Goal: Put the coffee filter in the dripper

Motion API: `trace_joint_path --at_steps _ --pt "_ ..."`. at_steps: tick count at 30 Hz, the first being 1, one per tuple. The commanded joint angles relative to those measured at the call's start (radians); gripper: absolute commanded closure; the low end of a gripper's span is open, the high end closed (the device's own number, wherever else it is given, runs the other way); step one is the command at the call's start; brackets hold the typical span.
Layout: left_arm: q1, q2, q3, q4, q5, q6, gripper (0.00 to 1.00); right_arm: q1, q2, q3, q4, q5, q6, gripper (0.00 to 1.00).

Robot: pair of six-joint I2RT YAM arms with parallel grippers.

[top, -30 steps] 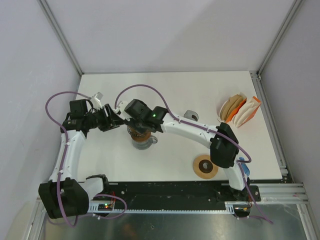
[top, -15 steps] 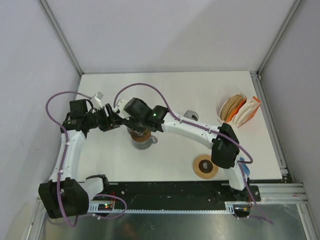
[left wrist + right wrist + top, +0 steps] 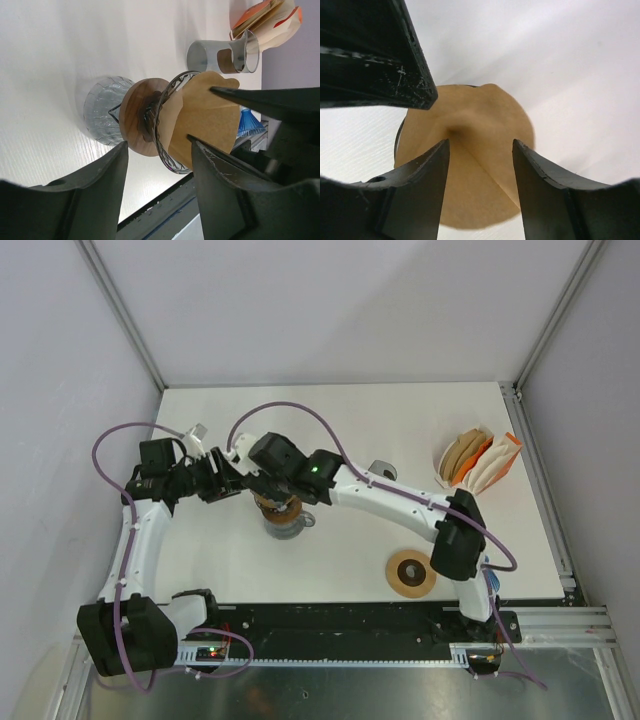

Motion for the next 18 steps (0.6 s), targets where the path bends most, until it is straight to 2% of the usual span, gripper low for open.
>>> trace_joint_path --at_steps 1,9,18 --pt "-0.011 0.002 0.030 0.031 -0.005 0.016 0.44 0.009 -0.159 0.002 0.082 0.059 0.027 0.40" --pt "-0.045 0.009 0.021 0.058 -0.034 0.024 0.51 -0.048 -0.263 -0.172 0.189 0.049 0.140 0.36" --pt "-0.067 0.015 -0.003 0.073 -0.078 0.035 0.51 -0.125 -0.306 -0.423 0.376 -0.131 0.270 0.35"
